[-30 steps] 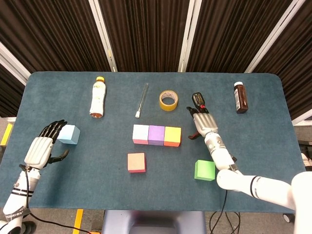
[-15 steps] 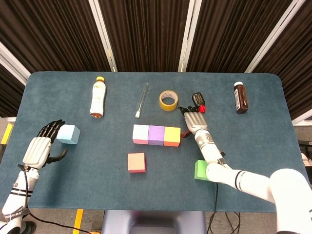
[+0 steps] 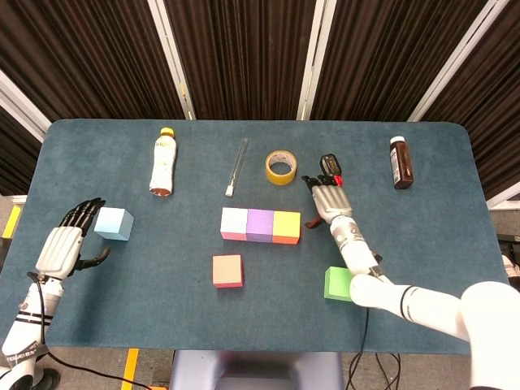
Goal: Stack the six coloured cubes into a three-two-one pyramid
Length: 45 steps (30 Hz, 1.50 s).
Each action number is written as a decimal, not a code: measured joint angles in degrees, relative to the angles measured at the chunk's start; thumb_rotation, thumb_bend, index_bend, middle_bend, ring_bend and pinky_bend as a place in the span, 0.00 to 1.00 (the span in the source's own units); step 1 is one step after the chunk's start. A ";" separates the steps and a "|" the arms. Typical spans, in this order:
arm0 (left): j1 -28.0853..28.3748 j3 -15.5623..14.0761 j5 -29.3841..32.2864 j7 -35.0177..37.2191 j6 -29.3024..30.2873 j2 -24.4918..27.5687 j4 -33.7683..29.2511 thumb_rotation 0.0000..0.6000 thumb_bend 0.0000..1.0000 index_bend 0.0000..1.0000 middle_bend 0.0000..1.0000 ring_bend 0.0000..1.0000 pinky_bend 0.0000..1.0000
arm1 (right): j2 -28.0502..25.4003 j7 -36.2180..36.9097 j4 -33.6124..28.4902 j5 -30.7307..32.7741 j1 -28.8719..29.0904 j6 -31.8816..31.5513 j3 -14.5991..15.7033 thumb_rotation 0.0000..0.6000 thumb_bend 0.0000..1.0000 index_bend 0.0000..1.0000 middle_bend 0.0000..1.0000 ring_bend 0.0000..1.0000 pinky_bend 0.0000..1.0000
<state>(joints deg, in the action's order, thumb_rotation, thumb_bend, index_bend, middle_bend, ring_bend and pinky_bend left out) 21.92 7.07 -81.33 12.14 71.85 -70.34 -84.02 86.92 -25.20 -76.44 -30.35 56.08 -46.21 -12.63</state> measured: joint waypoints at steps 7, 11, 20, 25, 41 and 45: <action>1.37 1.22 1.76 2.19 -2.79 0.30 2.94 1.00 0.33 0.06 0.04 0.00 0.11 | -12.84 3.75 -15.25 -6.43 -6.06 -6.61 -0.41 1.00 0.24 0.11 0.22 0.09 0.16; 2.87 1.61 2.53 2.41 -5.77 0.19 4.09 1.00 0.33 0.08 0.05 0.01 0.11 | -22.27 7.82 -24.42 -12.37 -11.82 -10.70 -0.18 1.00 0.24 0.11 0.22 0.09 0.16; 8.20 1.63 5.40 -0.41 -17.47 -0.17 7.45 1.00 0.35 0.04 0.02 0.00 0.10 | -33.67 19.95 -31.74 -25.06 -23.79 -16.31 1.97 1.00 0.24 0.11 0.22 0.09 0.16; 11.63 1.39 9.69 -4.69 -25.49 -1.06 10.73 1.00 0.35 0.01 0.00 0.00 0.10 | -33.88 22.62 -30.86 -27.85 -25.98 -16.74 2.81 1.00 0.24 0.11 0.22 0.09 0.16; 15.44 0.59 15.47 -7.42 -33.94 -5.10 20.15 1.00 0.36 0.04 0.04 0.01 0.11 | -29.40 22.30 -27.47 -28.21 -27.34 -16.39 2.91 1.00 0.24 0.11 0.22 0.09 0.16; 15.64 0.42 14.90 -5.83 -34.79 -5.95 21.89 1.00 0.36 0.05 0.06 0.03 0.12 | -28.74 22.16 -27.36 -28.82 -28.32 -17.34 3.02 1.00 0.24 0.11 0.22 0.09 0.16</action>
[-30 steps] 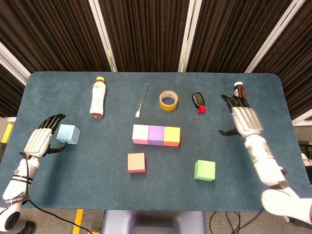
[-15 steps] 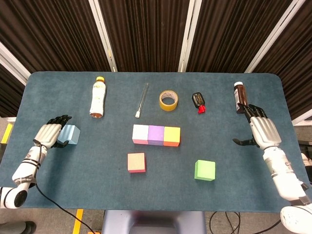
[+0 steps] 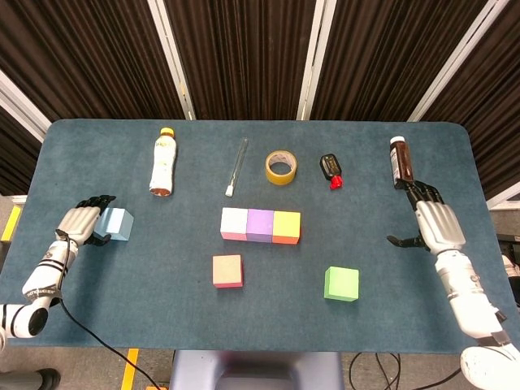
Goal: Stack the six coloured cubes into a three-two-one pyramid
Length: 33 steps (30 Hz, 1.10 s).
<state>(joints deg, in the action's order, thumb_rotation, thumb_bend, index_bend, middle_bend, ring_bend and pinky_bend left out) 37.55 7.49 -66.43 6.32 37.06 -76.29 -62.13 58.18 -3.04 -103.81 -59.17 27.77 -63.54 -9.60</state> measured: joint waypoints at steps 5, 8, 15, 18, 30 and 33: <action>0.21 -0.12 -0.82 2.05 -0.69 -1.28 2.28 1.00 0.36 0.08 0.10 0.07 0.14 | 0.40 -0.08 -0.19 -0.54 -0.69 -0.45 0.07 1.00 0.24 0.11 0.22 0.09 0.16; 0.26 -0.01 -1.33 3.15 -0.55 -2.06 3.46 1.00 0.36 0.16 0.23 0.19 0.23 | 0.66 -0.09 -0.23 -0.82 -1.22 -0.87 0.12 1.00 0.24 0.11 0.22 0.09 0.16; -0.08 0.86 -2.38 5.04 2.42 -2.49 3.79 1.00 0.36 0.34 0.51 0.45 0.51 | 1.15 0.54 0.01 -1.57 -2.95 -1.75 0.65 1.00 0.24 0.11 0.22 0.09 0.16; -0.47 1.43 -3.32 5.71 5.30 -1.37 1.32 1.00 0.36 0.34 0.52 0.45 0.53 | 1.29 1.27 0.24 -1.93 -3.83 -2.25 0.83 1.00 0.24 0.11 0.22 0.09 0.16; 2.10 6.49 -0.97 -0.14 8.59 8.57 -24.35 1.00 0.36 0.32 0.51 0.46 0.54 | -0.26 4.17 -0.27 -5.44 -6.33 -4.53 0.31 1.00 0.24 0.11 0.22 0.09 0.16; 4.84 7.86 3.47 -6.26 8.38 9.47 -28.89 1.00 0.36 0.31 0.51 0.46 0.54 | -0.80 5.11 -0.28 -6.32 -7.07 -4.84 0.43 1.00 0.24 0.11 0.22 0.09 0.16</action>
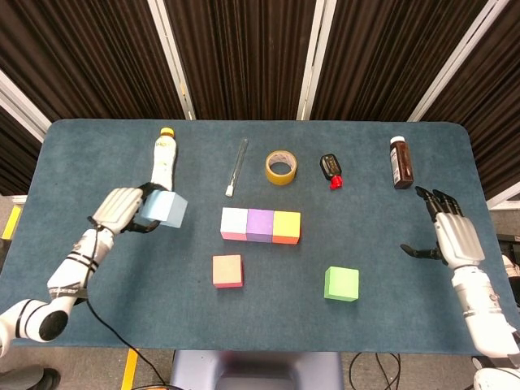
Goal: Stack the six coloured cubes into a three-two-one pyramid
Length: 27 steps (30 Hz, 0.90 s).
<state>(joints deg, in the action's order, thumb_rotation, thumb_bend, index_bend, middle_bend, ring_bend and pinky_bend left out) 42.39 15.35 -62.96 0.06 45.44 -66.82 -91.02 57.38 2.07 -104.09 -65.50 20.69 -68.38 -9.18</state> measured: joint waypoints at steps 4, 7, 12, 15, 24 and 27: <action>4.71 1.07 8.36 -9.74 0.27 -0.65 -2.70 1.00 0.36 0.30 0.51 0.46 0.55 | -0.61 1.33 0.12 -1.19 -0.86 -0.28 0.19 1.00 0.24 0.11 0.22 0.09 0.16; 8.83 1.55 16.36 -16.72 0.81 -1.92 -4.15 1.00 0.36 0.29 0.51 0.46 0.55 | -1.10 2.29 0.26 -1.89 -1.47 -0.40 0.32 1.00 0.24 0.11 0.22 0.09 0.16; 16.85 1.65 30.36 -27.04 3.03 -4.67 -5.89 1.00 0.36 0.25 0.51 0.46 0.54 | -1.52 3.61 0.79 -2.66 -2.14 -0.45 0.31 1.00 0.24 0.11 0.22 0.09 0.16; 21.83 1.39 37.89 -33.17 5.33 -6.59 -6.60 1.00 0.35 0.23 0.51 0.46 0.53 | -1.64 4.23 1.18 -2.99 -2.32 -0.23 0.19 1.00 0.24 0.11 0.22 0.09 0.16; 33.27 1.94 52.35 -43.72 13.60 -15.25 -6.50 1.00 0.35 0.20 0.51 0.46 0.54 | -1.70 5.68 1.95 -3.91 -2.47 0.86 0.08 1.00 0.24 0.11 0.22 0.09 0.16; 35.19 2.16 54.91 -45.78 15.39 -17.71 -4.98 1.00 0.35 0.18 0.51 0.46 0.54 | -1.64 6.22 2.46 -4.16 -2.47 1.32 0.08 1.00 0.24 0.11 0.22 0.09 0.16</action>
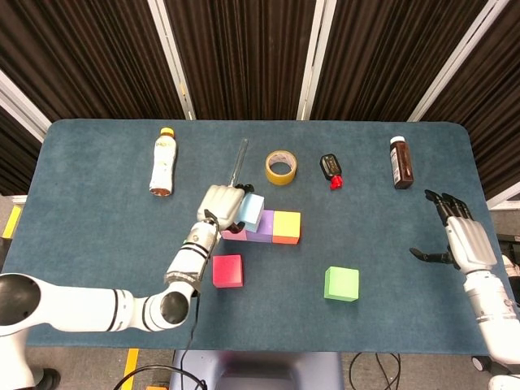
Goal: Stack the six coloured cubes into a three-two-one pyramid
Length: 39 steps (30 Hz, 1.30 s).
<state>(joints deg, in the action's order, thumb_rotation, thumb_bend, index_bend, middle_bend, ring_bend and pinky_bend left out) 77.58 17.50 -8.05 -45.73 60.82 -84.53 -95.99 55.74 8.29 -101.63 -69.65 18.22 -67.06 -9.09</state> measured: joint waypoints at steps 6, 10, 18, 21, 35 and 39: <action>2.22 0.92 5.39 -2.87 1.94 -3.11 3.69 1.00 0.36 0.13 0.49 0.46 0.54 | 0.21 1.04 0.86 -0.60 -0.17 0.46 0.09 1.00 0.24 0.11 0.22 0.09 0.16; 2.55 1.27 7.14 -4.38 3.22 -4.19 5.05 1.00 0.35 0.12 0.48 0.46 0.54 | 0.39 1.73 1.55 -0.90 -0.24 0.90 0.14 1.00 0.24 0.11 0.22 0.09 0.16; 2.27 1.85 7.62 -5.58 2.99 -5.42 5.85 1.00 0.35 0.02 0.34 0.32 0.52 | 0.81 2.67 2.11 -1.03 -0.33 1.36 -0.01 1.00 0.24 0.10 0.22 0.09 0.16; 2.13 1.93 7.88 -6.01 2.28 -5.83 6.11 1.00 0.35 0.00 0.21 0.19 0.46 | 0.94 2.71 2.14 -0.87 -0.38 1.35 -0.14 1.00 0.24 0.10 0.22 0.09 0.16; 0.58 1.50 5.70 -6.40 1.37 -3.36 1.69 1.00 0.36 0.00 0.00 0.00 0.14 | 1.03 3.49 1.92 -0.80 -0.83 0.45 -0.87 1.00 0.24 0.09 0.22 0.09 0.16; -0.28 -0.82 1.36 -6.97 -2.46 -0.49 0.25 1.00 0.36 0.01 0.00 0.00 0.09 | 0.90 4.52 2.10 -1.20 -1.24 0.32 -0.81 1.00 0.24 0.09 0.22 0.09 0.16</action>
<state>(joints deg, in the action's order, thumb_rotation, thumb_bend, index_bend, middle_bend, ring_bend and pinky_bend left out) 77.30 16.68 -6.69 -52.69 58.37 -85.02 -95.74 56.64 12.81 -99.52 -70.85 16.98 -66.73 -9.90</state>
